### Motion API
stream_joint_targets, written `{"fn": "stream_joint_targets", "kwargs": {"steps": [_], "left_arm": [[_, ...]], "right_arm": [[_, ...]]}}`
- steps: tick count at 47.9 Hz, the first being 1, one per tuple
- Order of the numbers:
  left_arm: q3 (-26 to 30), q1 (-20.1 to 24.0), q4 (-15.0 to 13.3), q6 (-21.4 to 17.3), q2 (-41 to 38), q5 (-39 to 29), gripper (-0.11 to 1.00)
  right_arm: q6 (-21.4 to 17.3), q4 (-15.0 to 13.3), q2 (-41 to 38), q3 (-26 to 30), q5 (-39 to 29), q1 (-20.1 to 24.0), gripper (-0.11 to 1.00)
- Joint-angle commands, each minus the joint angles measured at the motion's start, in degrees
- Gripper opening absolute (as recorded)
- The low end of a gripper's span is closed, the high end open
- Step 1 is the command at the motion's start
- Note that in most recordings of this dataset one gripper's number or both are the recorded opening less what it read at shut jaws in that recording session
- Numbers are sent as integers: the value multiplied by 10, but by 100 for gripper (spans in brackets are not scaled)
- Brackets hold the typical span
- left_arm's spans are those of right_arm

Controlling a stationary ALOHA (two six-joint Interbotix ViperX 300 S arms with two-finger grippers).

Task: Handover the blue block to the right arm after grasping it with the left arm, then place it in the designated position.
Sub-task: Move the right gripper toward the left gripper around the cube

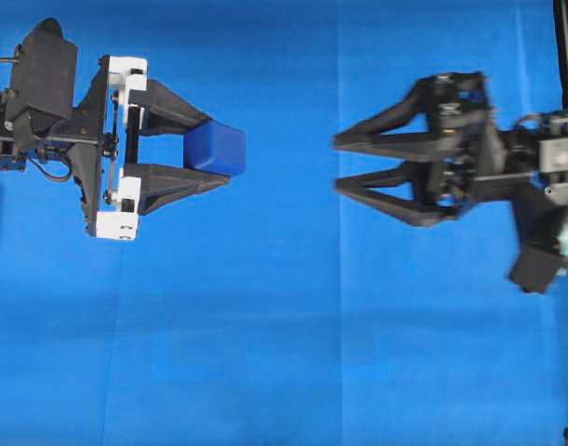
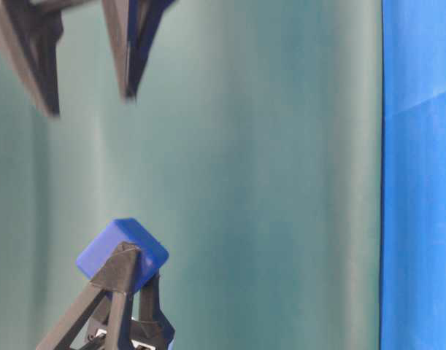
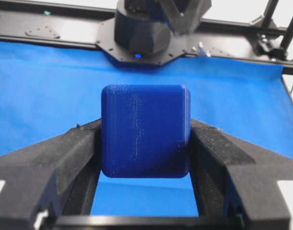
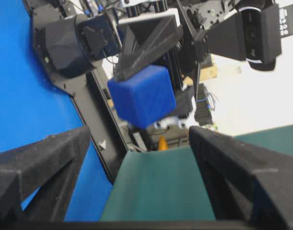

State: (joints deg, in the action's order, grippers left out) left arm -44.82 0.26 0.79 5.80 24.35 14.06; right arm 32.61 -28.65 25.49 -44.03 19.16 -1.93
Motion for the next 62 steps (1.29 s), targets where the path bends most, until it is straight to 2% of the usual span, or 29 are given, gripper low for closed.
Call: {"fn": "stream_joint_targets", "kwargs": {"steps": [1, 13, 36, 62], "left_arm": [[7, -1, 0, 1, 10, 3, 46], [7, -1, 0, 2, 11, 2, 46], [8, -11, 0, 2, 11, 2, 46], [8, -14, -1, 2, 11, 1, 46]], "right_arm": [[-1, 1, -25, 36, 6, -1, 96], [-1, 1, -101, 98, 6, -1, 96], [0, 1, -193, 204, -22, -1, 96], [0, 0, -205, 220, -29, -1, 96]]}}
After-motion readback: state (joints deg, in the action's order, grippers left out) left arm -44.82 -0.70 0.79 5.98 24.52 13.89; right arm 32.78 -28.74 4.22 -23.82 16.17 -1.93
